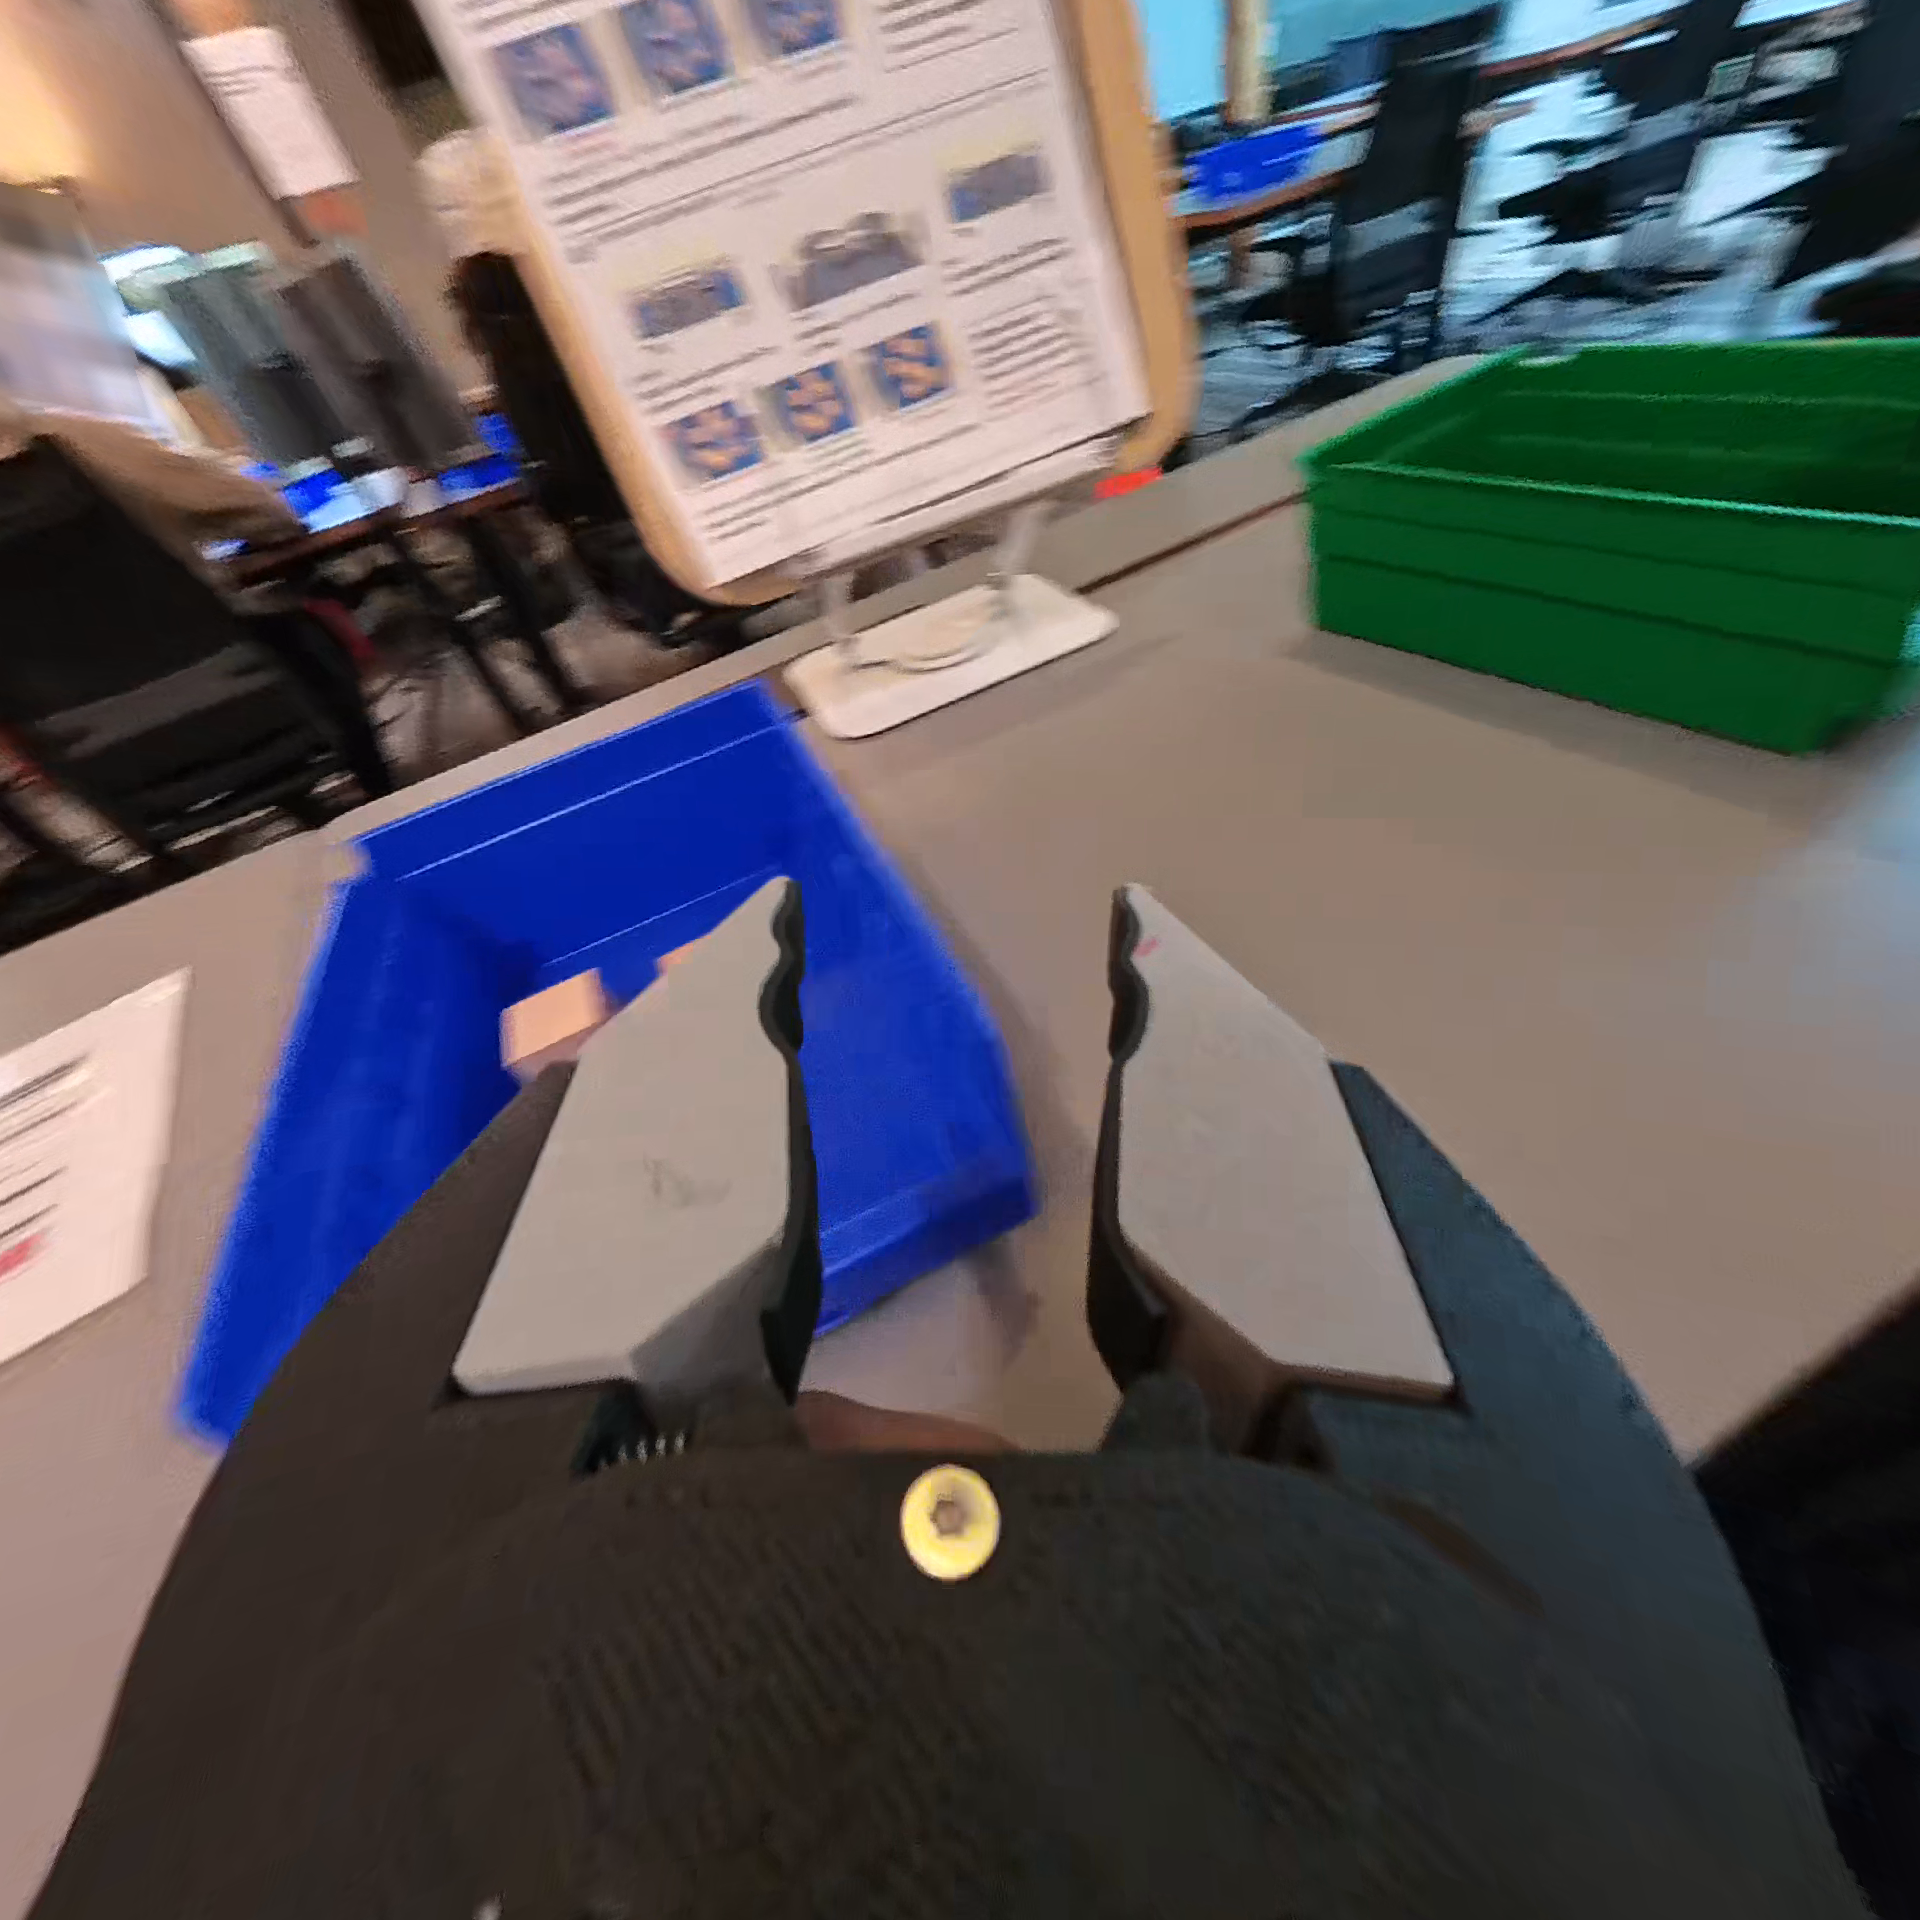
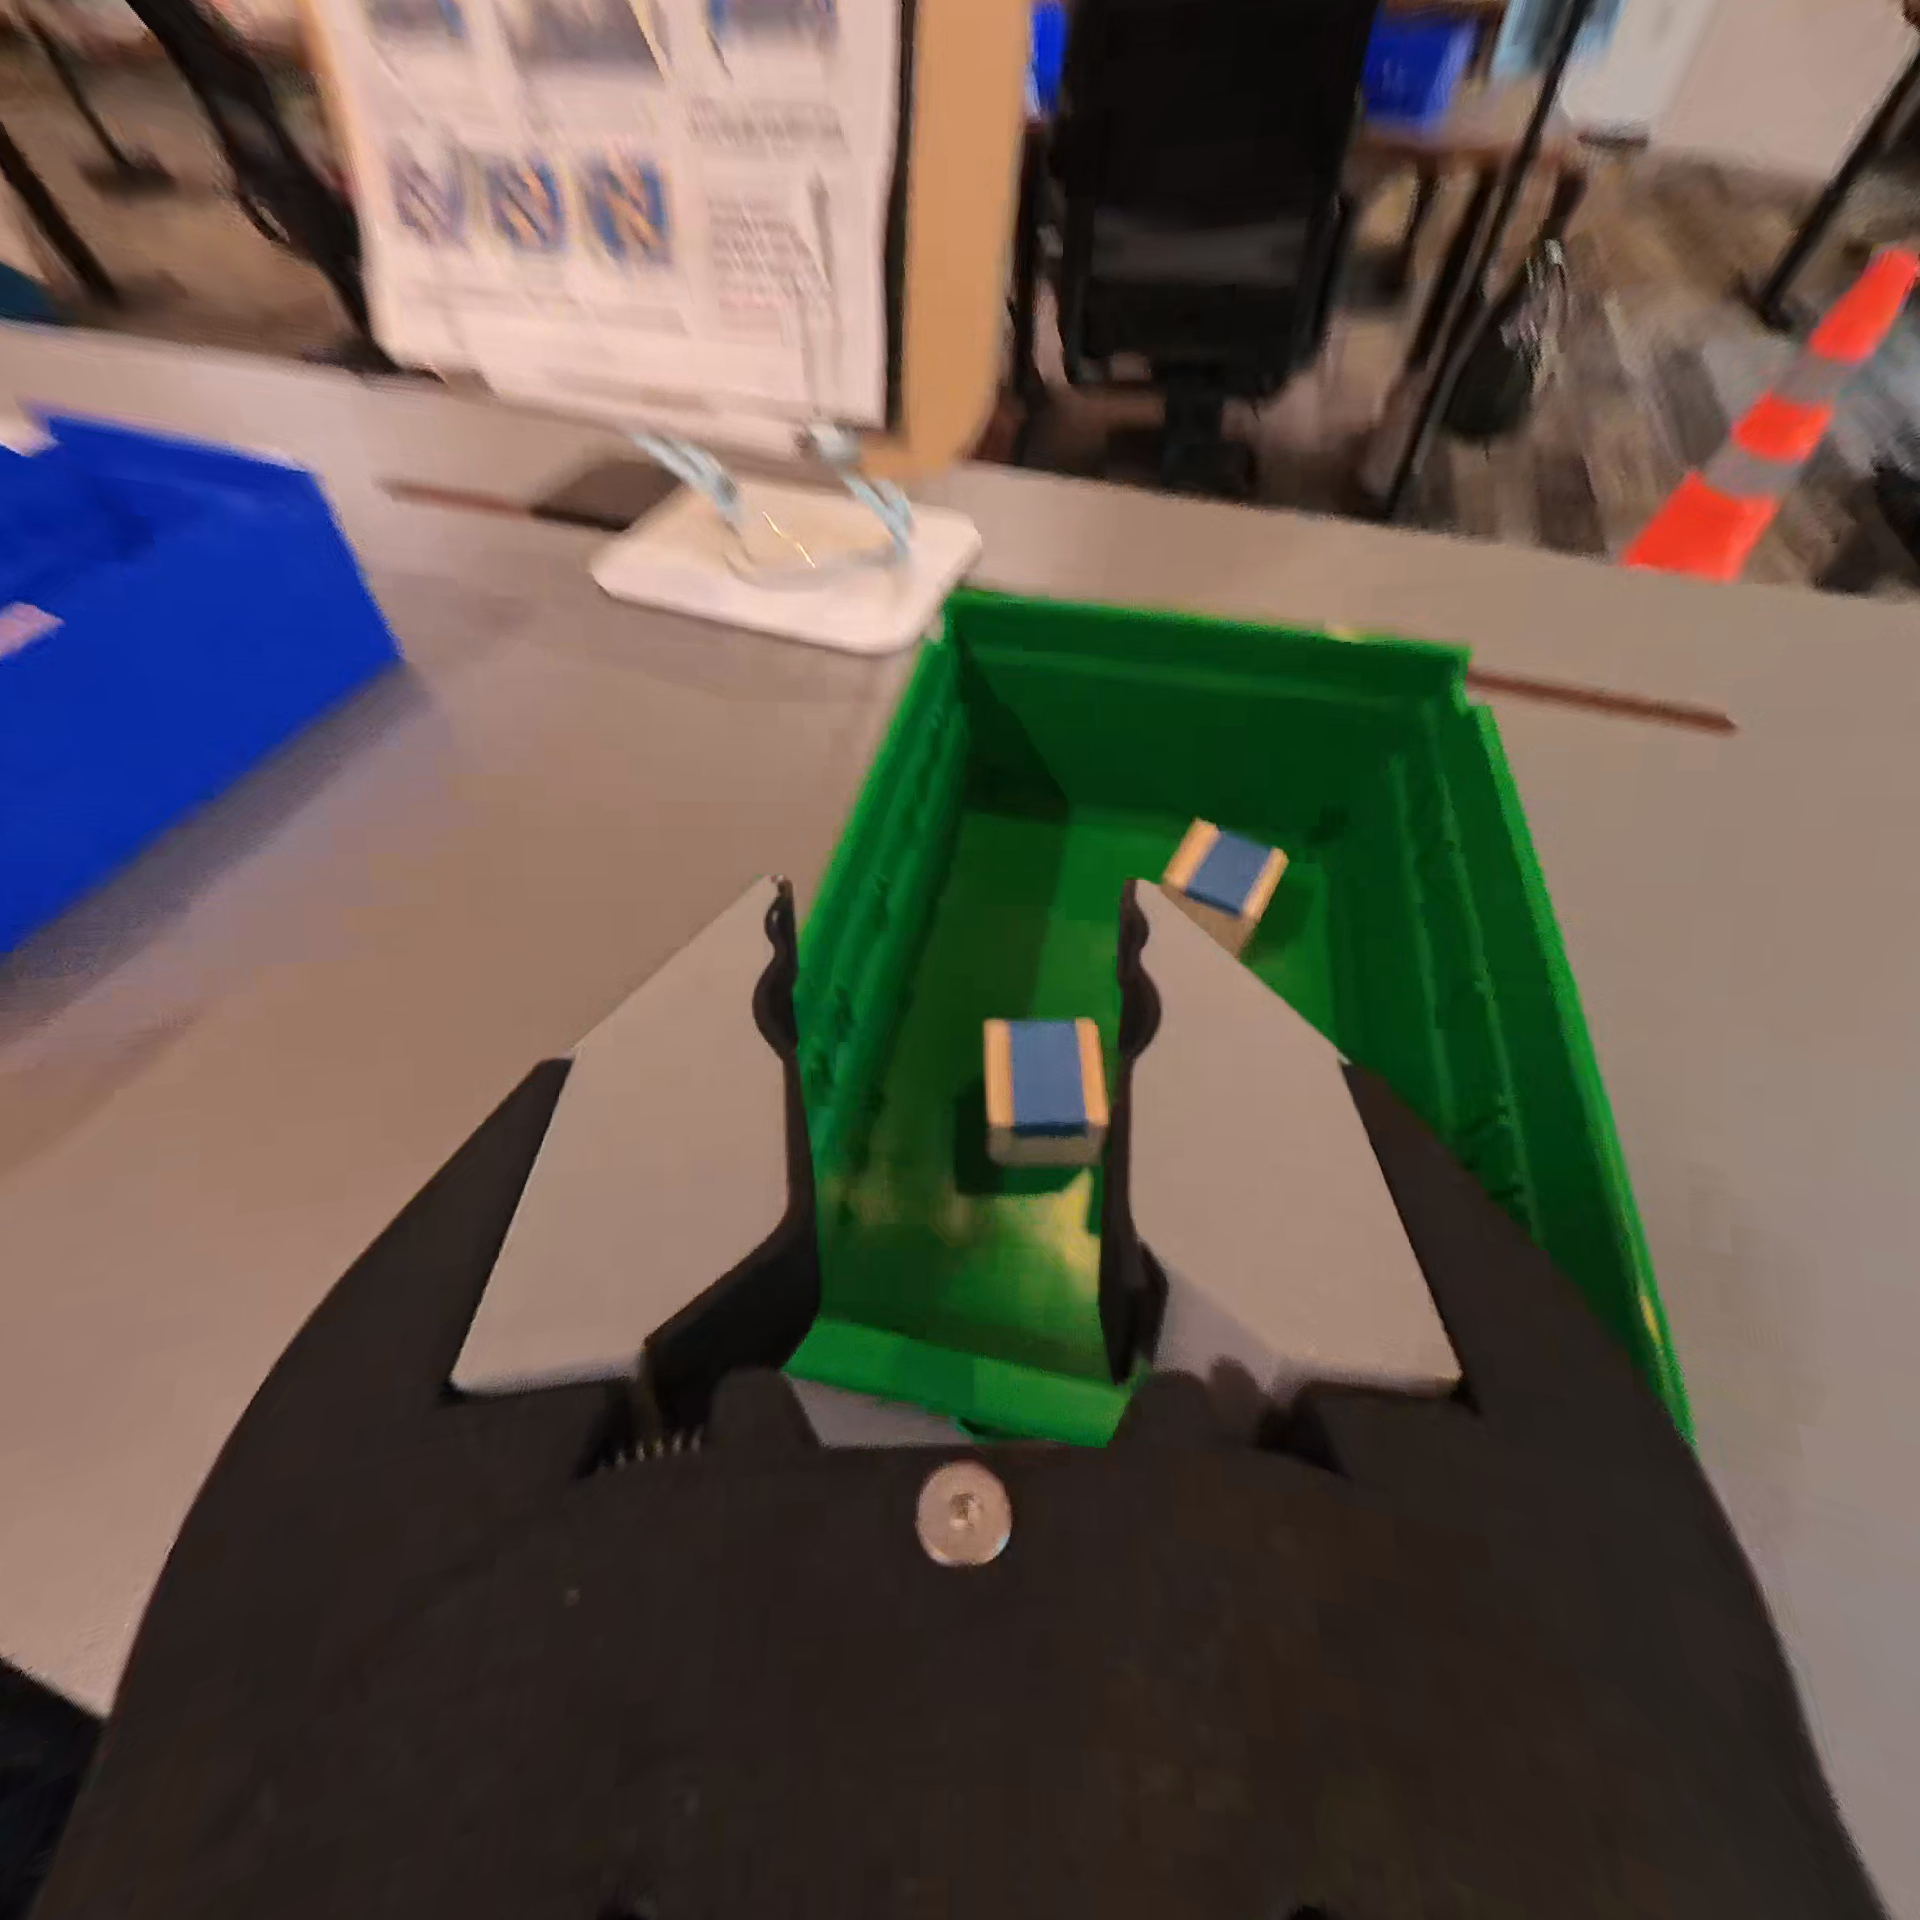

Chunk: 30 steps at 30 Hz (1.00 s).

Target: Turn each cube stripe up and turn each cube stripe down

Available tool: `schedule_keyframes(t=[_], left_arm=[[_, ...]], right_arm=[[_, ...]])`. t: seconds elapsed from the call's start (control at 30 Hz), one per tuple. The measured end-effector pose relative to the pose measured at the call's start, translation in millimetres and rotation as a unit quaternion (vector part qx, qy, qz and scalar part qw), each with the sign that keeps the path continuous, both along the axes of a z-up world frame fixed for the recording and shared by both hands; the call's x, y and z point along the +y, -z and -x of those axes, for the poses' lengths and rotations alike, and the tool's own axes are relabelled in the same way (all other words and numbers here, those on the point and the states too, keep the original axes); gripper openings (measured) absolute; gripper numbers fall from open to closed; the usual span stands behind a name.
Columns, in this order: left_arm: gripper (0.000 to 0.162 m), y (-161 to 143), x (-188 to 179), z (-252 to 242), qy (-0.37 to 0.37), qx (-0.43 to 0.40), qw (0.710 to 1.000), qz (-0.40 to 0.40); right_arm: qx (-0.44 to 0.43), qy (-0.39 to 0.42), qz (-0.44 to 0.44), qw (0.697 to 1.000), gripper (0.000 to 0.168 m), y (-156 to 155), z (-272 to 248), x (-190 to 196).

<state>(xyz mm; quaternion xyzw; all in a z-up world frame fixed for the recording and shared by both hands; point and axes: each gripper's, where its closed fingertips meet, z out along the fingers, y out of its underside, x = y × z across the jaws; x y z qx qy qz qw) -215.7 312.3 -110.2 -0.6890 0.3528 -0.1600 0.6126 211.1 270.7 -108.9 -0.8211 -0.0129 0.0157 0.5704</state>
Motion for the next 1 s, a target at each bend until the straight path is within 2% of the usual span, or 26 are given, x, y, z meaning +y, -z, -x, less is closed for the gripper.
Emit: schedule_keyframes(t=[0.1, 0.2, 0.3, 0.37, 0.5, 0.57, 0.8, 0.9, 1.0], left_arm=[[0.064, 12, 36, 53, -0.103, 0.029, 0.994, 0.006], [0.071, 28, 61, 90, -0.161, 0.053, 0.985, 0.031], [0.071, 47, 79, 99, -0.158, 0.055, 0.982, 0.084], [0.071, 69, 95, 102, -0.153, 0.093, 0.974, 0.138], [0.071, 118, 121, 112, -0.161, 0.162, 0.936, 0.269], [0.071, 131, 128, 119, -0.178, 0.179, 0.919, 0.304], [0.058, 139, 132, 110, -0.176, 0.196, 0.901, 0.344], [0.041, 140, 132, 115, -0.186, 0.231, 0.893, 0.338], [0.040, 143, 131, 116, -0.179, 0.260, 0.882, 0.351]], right_arm=[[0.046, -0.064, -0.052, 0.996, 0.060, -28, 31, -11], [0.053, -0.095, -0.060, 0.992, 0.060, -36, 50, -17], [0.034, -0.100, -0.058, 0.993, 0.060, -36, 60, -18], [0.021, -0.108, -0.051, 0.993, 0.060, -34, 66, -18], [0.011, -0.117, -0.050, 0.992, 0.059, -36, 73, -21], [0.009, -0.118, -0.057, 0.991, 0.059, -40, 74, -24], [0.013, -0.122, -0.079, 0.989, 0.058, -53, 70, -36], [0.013, -0.119, -0.086, 0.989, 0.058, -57, 67, -40], [0.016, -0.121, -0.099, 0.987, 0.057, -64, 68, -45]])
